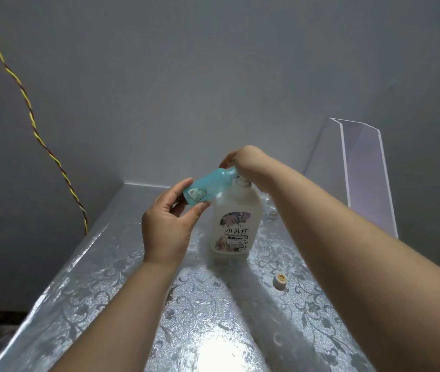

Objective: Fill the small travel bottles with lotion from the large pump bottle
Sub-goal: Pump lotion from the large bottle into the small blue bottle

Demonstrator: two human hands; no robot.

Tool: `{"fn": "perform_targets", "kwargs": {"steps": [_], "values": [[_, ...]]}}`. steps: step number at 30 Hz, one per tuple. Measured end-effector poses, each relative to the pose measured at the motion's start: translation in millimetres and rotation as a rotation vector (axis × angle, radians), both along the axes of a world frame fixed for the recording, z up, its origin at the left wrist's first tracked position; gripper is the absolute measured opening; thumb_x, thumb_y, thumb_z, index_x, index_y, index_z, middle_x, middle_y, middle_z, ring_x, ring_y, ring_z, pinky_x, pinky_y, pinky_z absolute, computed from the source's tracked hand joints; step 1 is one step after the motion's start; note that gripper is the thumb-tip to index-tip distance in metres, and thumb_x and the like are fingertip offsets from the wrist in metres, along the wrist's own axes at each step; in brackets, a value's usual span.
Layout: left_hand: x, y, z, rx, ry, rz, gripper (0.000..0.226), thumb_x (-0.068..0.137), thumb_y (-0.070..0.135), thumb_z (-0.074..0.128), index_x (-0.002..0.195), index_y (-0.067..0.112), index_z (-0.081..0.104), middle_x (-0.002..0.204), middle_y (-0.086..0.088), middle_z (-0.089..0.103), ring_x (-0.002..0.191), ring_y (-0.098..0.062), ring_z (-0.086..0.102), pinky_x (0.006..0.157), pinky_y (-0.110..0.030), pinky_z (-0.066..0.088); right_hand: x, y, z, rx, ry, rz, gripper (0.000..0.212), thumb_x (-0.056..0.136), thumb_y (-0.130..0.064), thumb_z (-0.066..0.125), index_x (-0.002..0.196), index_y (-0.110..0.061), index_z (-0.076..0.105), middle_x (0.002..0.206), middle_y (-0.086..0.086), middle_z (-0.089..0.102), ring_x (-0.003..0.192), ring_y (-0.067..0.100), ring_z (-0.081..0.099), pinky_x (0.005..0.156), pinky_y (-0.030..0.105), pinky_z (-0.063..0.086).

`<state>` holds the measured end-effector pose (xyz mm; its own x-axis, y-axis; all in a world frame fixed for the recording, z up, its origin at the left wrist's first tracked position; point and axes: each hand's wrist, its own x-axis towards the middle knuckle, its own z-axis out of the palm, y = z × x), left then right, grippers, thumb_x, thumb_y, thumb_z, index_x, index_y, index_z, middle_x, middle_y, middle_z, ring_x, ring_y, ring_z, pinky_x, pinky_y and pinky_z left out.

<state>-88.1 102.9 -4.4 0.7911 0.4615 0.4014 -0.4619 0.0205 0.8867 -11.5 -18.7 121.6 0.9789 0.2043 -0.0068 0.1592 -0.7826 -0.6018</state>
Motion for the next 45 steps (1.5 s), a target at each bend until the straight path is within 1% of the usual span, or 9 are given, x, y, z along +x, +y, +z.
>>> {"fn": "perform_targets", "kwargs": {"steps": [5, 9, 17, 21, 26, 30, 34, 39, 45], "values": [[-0.4, 3.4, -3.4, 0.029, -0.004, -0.005, 0.052, 0.058, 0.028, 0.084, 0.108, 0.034, 0.069, 0.105, -0.003, 0.073, 0.097, -0.012, 0.071, 0.09, -0.03, 0.055, -0.4, 3.7, -4.1, -0.056, 0.023, -0.004, 0.056, 0.085, 0.017, 0.032, 0.122, -0.01, 0.064, 0.126, 0.017, 0.061, 0.087, 0.023, 0.054, 0.056, 0.023, 0.035], [-2.5, 2.4, -3.9, 0.054, -0.016, -0.018, 0.052, 0.056, 0.037, 0.084, 0.105, 0.037, 0.069, 0.105, -0.002, 0.074, 0.098, -0.014, 0.071, 0.09, -0.033, 0.055, -3.8, -1.5, 2.8, -0.03, -0.004, 0.007, 0.038, 0.091, 0.004, 0.039, 0.114, -0.006, 0.068, 0.097, 0.016, 0.06, 0.066, 0.022, 0.051, 0.048, 0.019, 0.031], [-2.5, 1.9, -4.9, 0.052, -0.022, -0.023, 0.049, 0.056, 0.038, 0.083, 0.103, 0.038, 0.07, 0.104, -0.001, 0.074, 0.096, -0.014, 0.071, 0.088, -0.033, 0.056, -7.8, 1.8, 1.1, 0.049, 0.016, 0.011, 0.047, 0.093, 0.007, 0.03, 0.121, -0.008, 0.064, 0.128, 0.017, 0.057, 0.098, 0.033, 0.06, 0.062, 0.024, 0.038], [-1.4, 3.7, -7.0, 0.046, -0.013, -0.018, 0.047, 0.057, 0.034, 0.084, 0.102, 0.038, 0.07, 0.104, -0.002, 0.074, 0.096, -0.015, 0.071, 0.089, -0.037, 0.056, -3.5, 2.1, -4.8, 0.039, -0.004, 0.003, 0.055, 0.088, 0.012, 0.025, 0.12, -0.008, 0.065, 0.127, 0.02, 0.057, 0.086, 0.024, 0.051, 0.059, 0.025, 0.038], [-3.9, 2.0, -4.1, 0.037, -0.015, -0.04, 0.047, 0.058, 0.031, 0.084, 0.103, 0.035, 0.07, 0.104, -0.002, 0.074, 0.096, -0.015, 0.072, 0.089, -0.037, 0.057, -4.6, 1.3, 0.2, -0.028, -0.016, -0.019, 0.056, 0.086, 0.015, 0.026, 0.12, -0.01, 0.064, 0.128, 0.016, 0.06, 0.119, 0.033, 0.057, 0.092, 0.036, 0.051], [-5.5, -0.3, -0.6, 0.041, -0.025, -0.048, 0.047, 0.056, 0.033, 0.083, 0.101, 0.037, 0.069, 0.102, -0.001, 0.074, 0.095, -0.013, 0.072, 0.088, -0.034, 0.057, -3.0, -0.5, 5.4, -0.029, -0.037, -0.008, 0.043, 0.093, 0.007, 0.037, 0.116, -0.013, 0.068, 0.124, 0.01, 0.062, 0.1, 0.024, 0.06, 0.062, 0.025, 0.044], [-4.3, 1.2, -1.2, 0.049, -0.022, -0.036, 0.047, 0.056, 0.035, 0.084, 0.1, 0.039, 0.07, 0.102, -0.001, 0.074, 0.094, -0.013, 0.072, 0.087, -0.033, 0.056, -3.8, 0.7, -0.1, 0.015, -0.005, 0.008, 0.048, 0.092, 0.01, 0.031, 0.12, -0.007, 0.065, 0.128, 0.018, 0.059, 0.104, 0.03, 0.06, 0.063, 0.026, 0.041], [-2.3, 3.8, -3.5, 0.044, 0.006, -0.043, 0.045, 0.056, 0.031, 0.084, 0.098, 0.039, 0.07, 0.099, 0.001, 0.075, 0.093, -0.014, 0.072, 0.087, -0.033, 0.056, -0.9, 2.5, -6.5, 0.017, -0.005, 0.018, 0.05, 0.089, 0.012, 0.029, 0.118, -0.006, 0.066, 0.125, 0.021, 0.06, 0.078, 0.027, 0.053, 0.043, 0.023, 0.03], [-5.2, 1.4, -0.1, 0.044, -0.004, -0.065, 0.045, 0.057, 0.03, 0.083, 0.1, 0.037, 0.069, 0.098, 0.003, 0.074, 0.092, -0.011, 0.072, 0.084, -0.028, 0.057, 1.3, 2.0, 1.4, -0.098, -0.014, -0.004, 0.036, 0.089, 0.006, 0.042, 0.113, -0.001, 0.068, 0.123, 0.02, 0.063, 0.1, 0.028, 0.062, 0.083, 0.031, 0.048]]}}
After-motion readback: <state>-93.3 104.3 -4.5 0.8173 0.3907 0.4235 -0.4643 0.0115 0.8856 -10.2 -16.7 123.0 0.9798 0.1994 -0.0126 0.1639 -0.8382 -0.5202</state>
